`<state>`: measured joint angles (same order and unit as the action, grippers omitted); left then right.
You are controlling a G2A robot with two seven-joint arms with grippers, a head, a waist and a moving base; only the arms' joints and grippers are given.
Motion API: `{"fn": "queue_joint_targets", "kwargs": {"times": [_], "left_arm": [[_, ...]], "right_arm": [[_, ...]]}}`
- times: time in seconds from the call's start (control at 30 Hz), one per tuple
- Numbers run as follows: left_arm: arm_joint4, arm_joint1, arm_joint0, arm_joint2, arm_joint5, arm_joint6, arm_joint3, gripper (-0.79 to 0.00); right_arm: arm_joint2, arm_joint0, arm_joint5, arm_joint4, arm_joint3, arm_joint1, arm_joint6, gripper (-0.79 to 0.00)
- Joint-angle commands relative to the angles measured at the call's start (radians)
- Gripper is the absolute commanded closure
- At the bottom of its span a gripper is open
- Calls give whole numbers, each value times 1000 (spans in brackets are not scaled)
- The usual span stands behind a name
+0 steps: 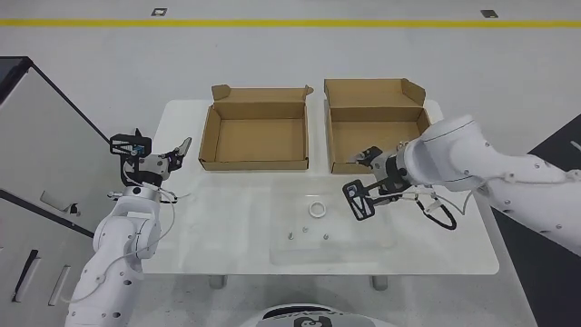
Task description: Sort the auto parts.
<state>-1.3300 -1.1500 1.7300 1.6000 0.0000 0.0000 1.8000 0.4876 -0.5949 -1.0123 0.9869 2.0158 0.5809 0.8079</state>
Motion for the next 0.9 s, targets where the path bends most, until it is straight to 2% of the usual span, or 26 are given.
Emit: {"fn": "queue_joint_targets", "kwargs": {"times": [0.0, 0.1, 0.2, 0.4, 0.7, 0.73, 0.77, 0.87], "left_arm": [[0, 0, 0, 0, 0, 0, 0, -785], [0, 0, 0, 0, 0, 0, 0, -785], [0, 0, 0, 0, 0, 0, 0, -785], [0, 0, 0, 0, 0, 0, 0, -785], [0, 0, 0, 0, 0, 0, 0, -785], [0, 0, 0, 0, 0, 0, 0, -785], [0, 0, 0, 0, 0, 0, 0, -785], [0, 0, 0, 0, 0, 0, 0, -785]], "right_arm": [[0, 0, 0, 0, 0, 0, 0, -785], [-21, -11, 0, 38, 7, 4, -11, -785], [-97, 9, 0, 120, 37, 20, -35, -785], [-318, 142, 0, 245, 8, 63, -103, -785], [-318, 85, 0, 387, -57, 132, -158, -785], [-318, 82, 0, 401, -66, 138, -171, -763], [-318, 79, 0, 415, -76, 143, -183, -680], [-318, 77, 0, 455, -95, 154, -220, -677]]}}
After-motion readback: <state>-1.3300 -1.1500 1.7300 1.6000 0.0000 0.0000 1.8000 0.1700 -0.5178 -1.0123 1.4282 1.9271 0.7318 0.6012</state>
